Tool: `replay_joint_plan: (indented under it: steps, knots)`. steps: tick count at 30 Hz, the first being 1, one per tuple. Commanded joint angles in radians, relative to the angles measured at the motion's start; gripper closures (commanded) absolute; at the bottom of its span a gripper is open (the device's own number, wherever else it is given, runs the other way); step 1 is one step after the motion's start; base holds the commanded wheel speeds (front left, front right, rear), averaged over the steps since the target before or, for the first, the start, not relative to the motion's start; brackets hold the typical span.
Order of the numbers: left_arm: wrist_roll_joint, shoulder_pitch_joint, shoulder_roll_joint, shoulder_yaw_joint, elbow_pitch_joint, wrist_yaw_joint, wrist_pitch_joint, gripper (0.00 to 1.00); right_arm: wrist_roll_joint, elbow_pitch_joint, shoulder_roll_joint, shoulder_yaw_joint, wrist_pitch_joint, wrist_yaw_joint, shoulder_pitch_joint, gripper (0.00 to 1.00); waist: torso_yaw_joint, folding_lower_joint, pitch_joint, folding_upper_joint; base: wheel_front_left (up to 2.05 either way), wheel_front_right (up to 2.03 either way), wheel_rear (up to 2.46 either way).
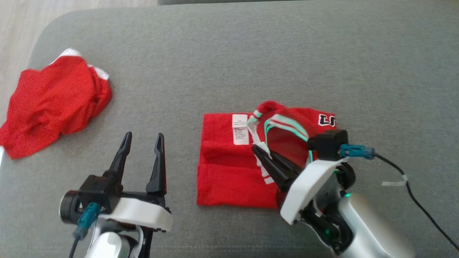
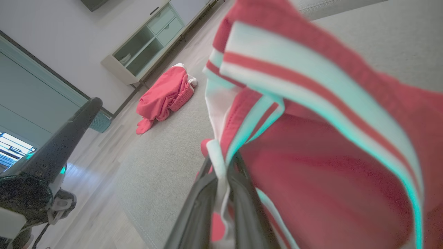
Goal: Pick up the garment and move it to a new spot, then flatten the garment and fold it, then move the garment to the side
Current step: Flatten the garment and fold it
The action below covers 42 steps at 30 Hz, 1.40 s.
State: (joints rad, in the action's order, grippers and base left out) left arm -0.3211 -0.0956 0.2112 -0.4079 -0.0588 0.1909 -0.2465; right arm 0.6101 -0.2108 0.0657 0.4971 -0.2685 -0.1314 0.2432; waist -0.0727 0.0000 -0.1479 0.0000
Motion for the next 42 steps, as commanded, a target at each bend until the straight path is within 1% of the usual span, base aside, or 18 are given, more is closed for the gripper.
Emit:
replay_joint_plan:
  steps: [1,4,9,10,11,12,15,20,23,25,27,31,32,35,38,42]
  knots:
    - [-0.005,-0.053,0.005,0.034,0.028,-0.004,0.000,0.00,0.012,0.014,-0.015,0.031,0.029,0.001,0.056,1.00,-0.020,0.0000,-0.011,0.0000,0.00,0.00,0.00]
    - [-0.006,-0.060,0.001,0.031,0.019,-0.007,-0.002,0.00,0.056,-0.084,-0.015,0.084,0.083,0.001,0.105,1.00,-0.039,0.0000,-0.016,0.0000,0.00,0.00,0.00]
    - [-0.007,-0.068,-0.006,0.026,0.008,-0.009,-0.005,0.00,0.127,-0.213,-0.015,0.158,0.159,0.001,0.178,1.00,-0.056,0.0000,-0.023,0.0000,0.00,0.00,0.00]
    - [-0.007,-0.070,-0.007,0.026,0.007,-0.009,-0.006,0.00,0.142,-0.233,-0.015,0.173,0.172,0.001,0.192,0.62,-0.058,0.0000,-0.024,0.0000,0.00,0.00,0.00]
    - [-0.006,-0.071,-0.008,0.025,0.005,-0.009,-0.006,0.00,0.157,-0.251,-0.015,0.187,0.182,0.001,0.203,0.21,-0.060,0.0000,-0.024,0.0000,0.00,0.00,0.00]
    - [-0.006,-0.071,-0.009,0.024,0.004,-0.009,-0.007,0.00,0.167,-0.265,-0.015,0.201,0.198,0.001,0.216,0.00,-0.061,0.0000,-0.026,0.0000,0.00,0.00,0.00]
    - [-0.007,-0.073,-0.010,0.025,0.001,-0.008,-0.008,0.00,0.192,-0.283,-0.015,0.244,0.266,0.001,0.251,0.00,-0.061,0.0000,-0.027,0.0000,0.00,0.00,0.00]
    - [-0.008,-0.073,-0.009,0.030,-0.004,-0.007,-0.010,0.00,0.226,-0.250,-0.015,0.326,0.377,0.001,0.299,0.00,-0.051,0.0000,-0.026,0.0000,0.00,0.00,0.00]
    - [-0.006,-0.072,-0.009,0.031,-0.004,-0.004,-0.011,0.00,0.199,-0.228,-0.015,0.341,0.448,0.001,0.328,0.00,-0.040,0.0000,-0.022,0.0000,0.00,0.00,0.00]
    - [-0.005,-0.069,-0.007,0.033,-0.002,0.000,-0.011,0.00,0.158,-0.213,-0.015,0.320,0.484,0.001,0.343,0.00,-0.030,0.0000,-0.019,0.0000,0.00,0.00,0.00]
    - [-0.005,-0.064,-0.005,0.037,0.000,0.004,-0.012,0.00,0.078,-0.205,-0.010,0.266,0.508,0.001,0.348,0.00,-0.018,0.0000,-0.014,0.0000,0.00,0.00,0.00]
    - [-0.005,-0.052,0.004,0.047,0.006,0.012,-0.012,0.00,-0.085,-0.153,0.050,0.088,0.524,0.001,0.290,0.00,0.009,0.0000,-0.002,0.0000,0.00,0.00,0.00]
    - [-0.005,-0.052,0.004,0.047,0.006,0.012,-0.012,0.00,-0.085,-0.153,0.050,0.088,0.524,0.001,0.290,0.00,0.009,0.0000,-0.002,0.0000,0.00,0.00,0.00]
    - [-0.005,-0.040,0.012,0.053,0.010,0.020,-0.013,0.00,-0.182,-0.095,0.099,-0.059,0.521,0.001,0.199,0.00,0.031,0.0000,0.009,0.0000,0.00,0.00,0.00]
    - [-0.006,-0.029,0.019,0.059,0.015,0.026,-0.013,0.00,-0.259,-0.023,0.132,-0.196,0.481,0.001,0.092,0.00,0.048,0.0000,0.019,0.0000,0.00,0.00,0.00]
    - [-0.008,-0.013,0.032,0.069,0.017,0.030,-0.013,0.00,-0.329,0.088,0.139,-0.343,0.414,0.001,-0.049,0.00,0.066,0.0000,0.036,0.0000,0.00,0.00,0.00]
